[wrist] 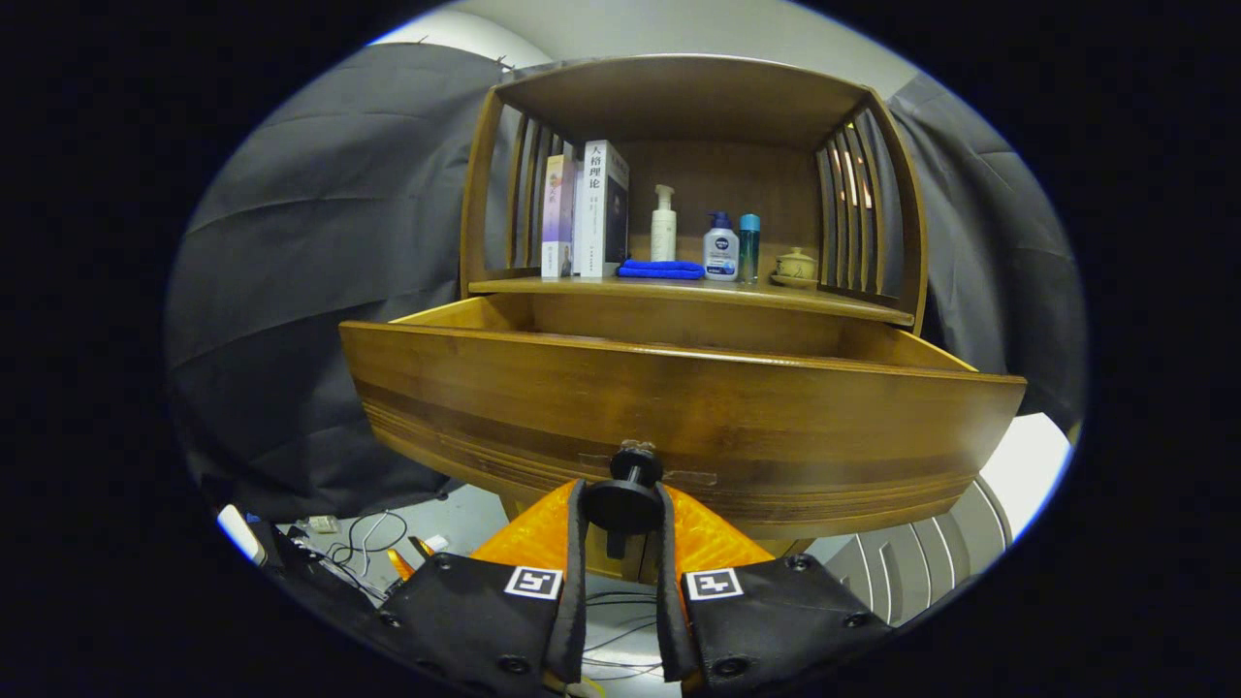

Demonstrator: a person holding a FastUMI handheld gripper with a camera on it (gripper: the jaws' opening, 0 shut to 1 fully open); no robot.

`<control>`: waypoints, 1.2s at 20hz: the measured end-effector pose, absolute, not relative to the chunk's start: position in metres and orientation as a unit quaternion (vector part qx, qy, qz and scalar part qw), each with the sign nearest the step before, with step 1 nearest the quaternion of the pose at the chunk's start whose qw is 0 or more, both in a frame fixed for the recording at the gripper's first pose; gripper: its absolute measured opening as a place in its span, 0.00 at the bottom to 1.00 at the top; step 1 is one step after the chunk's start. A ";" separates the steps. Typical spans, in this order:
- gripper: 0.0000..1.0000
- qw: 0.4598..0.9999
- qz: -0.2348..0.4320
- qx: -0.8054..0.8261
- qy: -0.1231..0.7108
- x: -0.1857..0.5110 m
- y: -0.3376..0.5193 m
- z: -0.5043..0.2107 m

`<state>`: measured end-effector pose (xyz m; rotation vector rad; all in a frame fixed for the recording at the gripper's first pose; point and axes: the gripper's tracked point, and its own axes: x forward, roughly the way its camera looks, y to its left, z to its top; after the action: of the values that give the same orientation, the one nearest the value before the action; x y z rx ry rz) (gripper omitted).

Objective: Pull open the drawer, take out the items inside it, and place them on the countertop above the cabinet.

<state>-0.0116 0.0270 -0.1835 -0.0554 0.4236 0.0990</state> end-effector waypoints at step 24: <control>0.98 0.990 0.110 -0.026 0.086 -0.044 0.051 -0.076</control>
<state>-0.0438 0.0507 -0.0764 -0.0528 0.1716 0.2203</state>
